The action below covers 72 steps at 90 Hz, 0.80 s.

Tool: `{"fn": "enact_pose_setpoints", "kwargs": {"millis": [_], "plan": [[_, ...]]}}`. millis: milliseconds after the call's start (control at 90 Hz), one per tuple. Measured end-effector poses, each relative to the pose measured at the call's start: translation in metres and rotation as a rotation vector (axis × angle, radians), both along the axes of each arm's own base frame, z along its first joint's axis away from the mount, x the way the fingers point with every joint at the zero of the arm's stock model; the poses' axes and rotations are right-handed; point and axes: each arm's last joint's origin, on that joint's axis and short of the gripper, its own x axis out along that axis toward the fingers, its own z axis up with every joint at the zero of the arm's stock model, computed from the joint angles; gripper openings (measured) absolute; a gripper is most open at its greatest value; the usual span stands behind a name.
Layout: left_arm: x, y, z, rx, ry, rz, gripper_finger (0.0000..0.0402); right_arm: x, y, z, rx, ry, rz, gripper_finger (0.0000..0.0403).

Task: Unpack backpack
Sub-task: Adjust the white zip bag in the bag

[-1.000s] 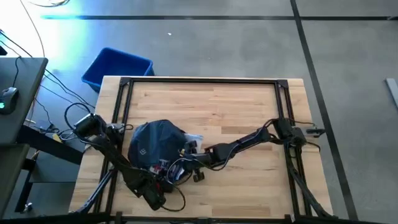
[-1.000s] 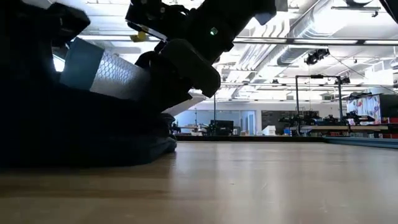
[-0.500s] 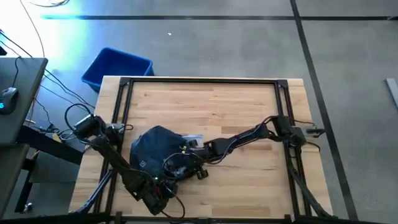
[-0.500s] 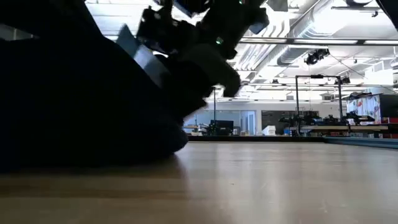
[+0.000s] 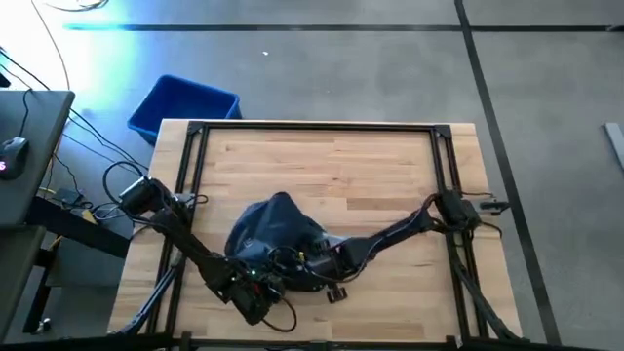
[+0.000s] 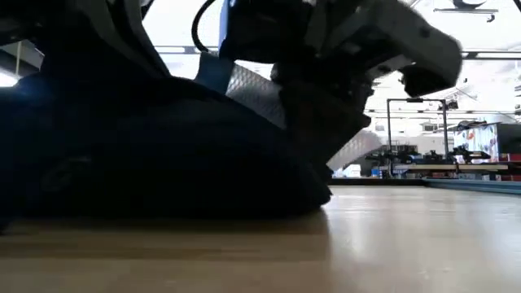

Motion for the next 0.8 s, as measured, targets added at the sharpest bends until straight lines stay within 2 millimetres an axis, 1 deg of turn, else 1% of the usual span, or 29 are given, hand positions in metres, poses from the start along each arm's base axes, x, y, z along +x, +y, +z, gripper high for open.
{"fn": "enact_pose_setpoints", "kwargs": {"millis": [56,122,244,356,456,489,644,800], "plan": [[0.002,0.0,0.0,0.007,0.01,-0.024,0.0,0.002,0.0,0.002,0.003,-0.017,-0.033,0.0],[0.002,0.0,0.001,0.009,0.012,-0.031,0.0,0.008,-0.002,0.009,0.024,-0.033,-0.05,0.0],[0.0,-0.001,0.001,0.016,0.009,-0.033,0.0,0.027,-0.005,0.029,0.074,-0.13,0.0,0.0],[-0.002,-0.005,0.002,0.022,-0.012,-0.032,0.0,0.041,-0.013,0.037,0.153,-0.236,0.016,0.0],[-0.004,-0.009,0.005,0.038,-0.041,-0.028,0.0,0.051,-0.024,0.034,0.197,-0.272,0.02,0.0],[-0.004,-0.01,0.006,0.034,-0.046,-0.026,0.0,0.054,-0.026,0.03,0.201,-0.285,0.018,0.0],[-0.01,-0.012,0.005,-0.004,-0.041,0.003,0.0,0.061,-0.028,0.025,0.175,-0.336,0.04,0.0],[-0.025,-0.028,0.007,-0.054,-0.059,-0.031,0.0,0.064,-0.03,0.025,0.131,-0.377,0.025,0.0]]}}
